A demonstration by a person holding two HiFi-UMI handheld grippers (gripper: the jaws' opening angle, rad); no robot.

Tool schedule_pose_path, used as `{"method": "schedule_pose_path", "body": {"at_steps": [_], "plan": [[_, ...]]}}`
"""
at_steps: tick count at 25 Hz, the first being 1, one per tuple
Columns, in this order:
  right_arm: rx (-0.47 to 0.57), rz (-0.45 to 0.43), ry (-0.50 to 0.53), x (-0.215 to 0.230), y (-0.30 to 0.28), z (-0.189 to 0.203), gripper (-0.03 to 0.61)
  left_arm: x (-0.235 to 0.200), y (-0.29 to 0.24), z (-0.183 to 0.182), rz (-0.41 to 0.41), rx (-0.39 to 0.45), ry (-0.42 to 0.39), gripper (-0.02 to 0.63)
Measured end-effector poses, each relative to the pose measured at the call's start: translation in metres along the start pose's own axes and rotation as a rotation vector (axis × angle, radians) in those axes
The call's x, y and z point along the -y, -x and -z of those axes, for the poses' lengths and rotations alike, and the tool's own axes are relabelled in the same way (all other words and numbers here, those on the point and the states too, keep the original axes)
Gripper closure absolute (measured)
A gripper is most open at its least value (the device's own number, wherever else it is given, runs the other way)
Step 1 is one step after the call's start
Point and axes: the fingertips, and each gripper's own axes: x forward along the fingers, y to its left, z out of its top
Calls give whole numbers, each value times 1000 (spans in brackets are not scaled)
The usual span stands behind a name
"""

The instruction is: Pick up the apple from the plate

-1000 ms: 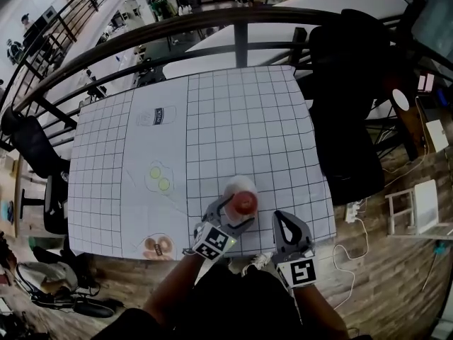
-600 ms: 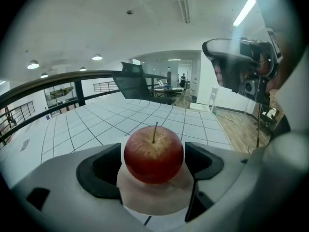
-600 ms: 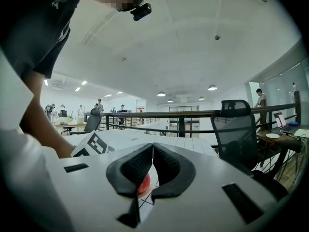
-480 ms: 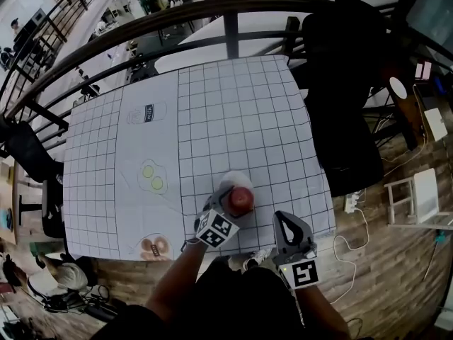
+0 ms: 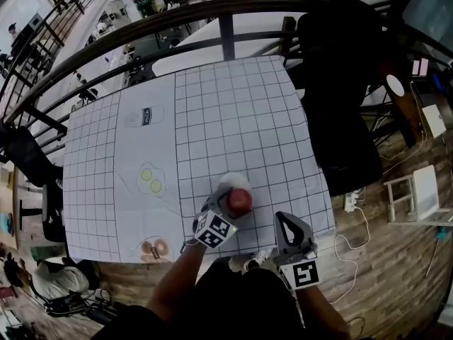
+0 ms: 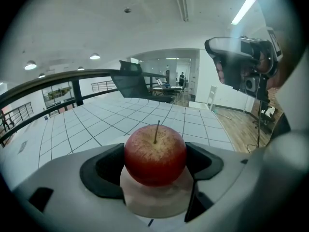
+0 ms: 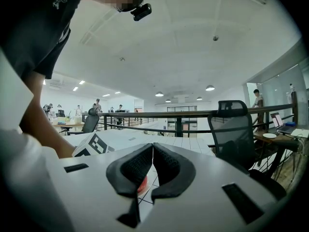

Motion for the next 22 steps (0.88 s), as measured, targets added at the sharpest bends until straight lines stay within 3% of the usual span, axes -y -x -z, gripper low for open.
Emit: {"method": "schedule_pose_path", "body": {"at_steps": [7,12,22], "plan": [[-44,-12,49,2,5,11,555,-5,16,-23,-21,54,13,216],[-1,-13,40,0,0,2,555,-6,41,-52,-36,97,24,216],[22,-41,37,-1,-13,-3,555,-19,111,-117,-175,242,118,216]]}}
